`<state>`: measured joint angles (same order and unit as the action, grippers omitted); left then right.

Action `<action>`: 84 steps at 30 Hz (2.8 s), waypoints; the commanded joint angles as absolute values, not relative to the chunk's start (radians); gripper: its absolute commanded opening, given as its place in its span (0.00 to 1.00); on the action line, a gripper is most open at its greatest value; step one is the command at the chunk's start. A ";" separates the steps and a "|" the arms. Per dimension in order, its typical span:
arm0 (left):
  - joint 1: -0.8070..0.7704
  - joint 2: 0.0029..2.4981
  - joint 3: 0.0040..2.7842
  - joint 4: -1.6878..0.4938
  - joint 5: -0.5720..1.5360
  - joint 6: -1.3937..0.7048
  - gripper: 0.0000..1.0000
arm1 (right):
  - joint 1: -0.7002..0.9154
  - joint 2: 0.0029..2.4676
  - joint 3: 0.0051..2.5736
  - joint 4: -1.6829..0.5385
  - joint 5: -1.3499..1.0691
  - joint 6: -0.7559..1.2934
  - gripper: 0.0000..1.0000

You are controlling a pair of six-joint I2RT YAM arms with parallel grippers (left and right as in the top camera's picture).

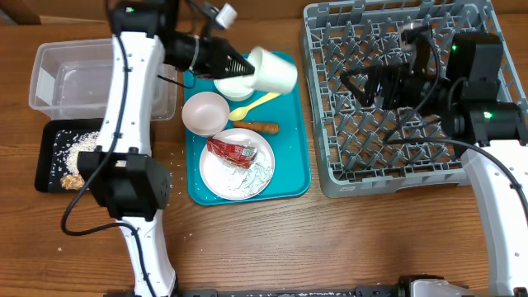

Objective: Sort waste into correct bins and load items into the dishwasher
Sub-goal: 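Lift the cup and hand it to the right gripper above the rack, then lower the cup upside down into the dish rack with the right gripper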

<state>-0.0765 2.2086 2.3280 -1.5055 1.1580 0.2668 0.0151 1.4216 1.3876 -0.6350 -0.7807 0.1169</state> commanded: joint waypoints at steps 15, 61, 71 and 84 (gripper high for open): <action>-0.145 2.191 2.337 -1.512 1.581 0.314 0.04 | 0.194 1.500 1.415 -0.270 -0.944 0.286 1.00; -0.151 2.191 2.337 -1.491 1.147 0.299 0.37 | -0.119 1.360 1.415 -0.704 -0.684 0.193 0.41; -0.170 2.191 2.337 -1.479 0.546 0.193 0.41 | 0.087 1.357 1.416 -1.194 0.056 0.268 0.41; -0.185 2.191 2.337 -1.495 0.434 0.194 0.40 | 0.125 1.633 1.415 -1.319 0.065 0.289 0.85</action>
